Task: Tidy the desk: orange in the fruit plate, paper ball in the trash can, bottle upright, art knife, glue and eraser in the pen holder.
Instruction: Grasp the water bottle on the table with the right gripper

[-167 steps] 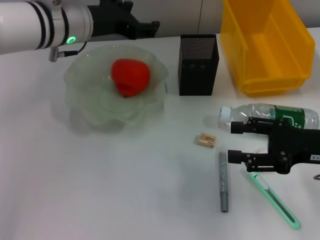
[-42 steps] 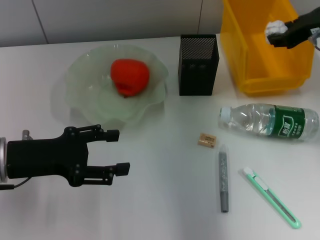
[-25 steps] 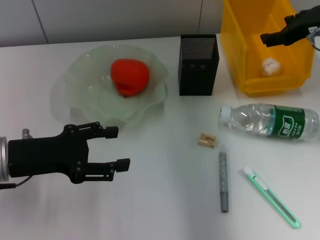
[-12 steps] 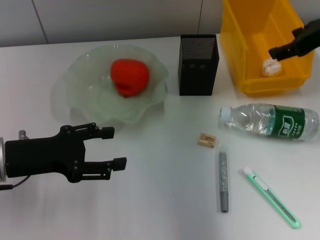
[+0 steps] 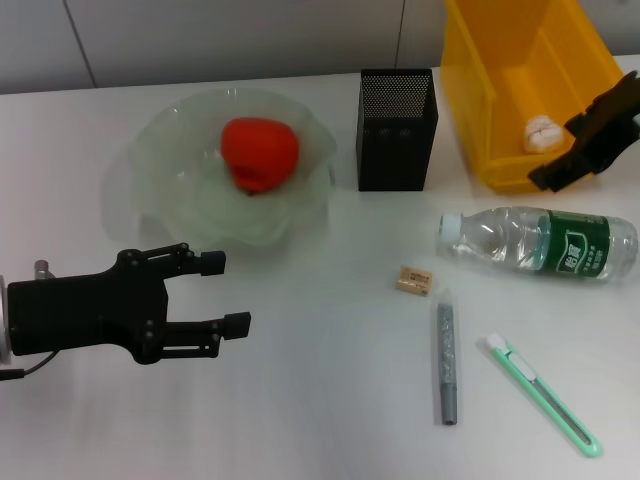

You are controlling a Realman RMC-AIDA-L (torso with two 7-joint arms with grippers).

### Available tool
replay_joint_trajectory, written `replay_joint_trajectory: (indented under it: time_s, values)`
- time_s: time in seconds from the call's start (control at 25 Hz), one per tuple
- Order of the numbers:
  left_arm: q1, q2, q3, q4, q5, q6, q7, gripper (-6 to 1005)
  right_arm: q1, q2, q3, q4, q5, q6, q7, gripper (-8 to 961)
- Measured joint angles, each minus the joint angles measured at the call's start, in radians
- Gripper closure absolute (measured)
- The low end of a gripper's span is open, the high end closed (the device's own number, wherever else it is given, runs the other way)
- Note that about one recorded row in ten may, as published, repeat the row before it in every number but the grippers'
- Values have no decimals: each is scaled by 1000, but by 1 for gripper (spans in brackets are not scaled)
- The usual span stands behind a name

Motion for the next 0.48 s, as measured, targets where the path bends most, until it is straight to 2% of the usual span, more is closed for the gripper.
replay_joint_trajectory:
  time_s: [0.12,0.28,0.32,0.48]
  values:
    - [1,-1,2,-2,0,0,0,157,48,2,-98,61,-25,0,-23,170]
    - [3,-3,9,-3,0,0,-1,157,99,0,-125,133,-37,3,-55,170]
    - [4,-3,9,-3,0,0,-2,157,129,6,-133,180,-62,10,-84,170]
    - [13,-3,4,-3,0,0,-4,157,166,17,-155,251,-115,16,-118,170]
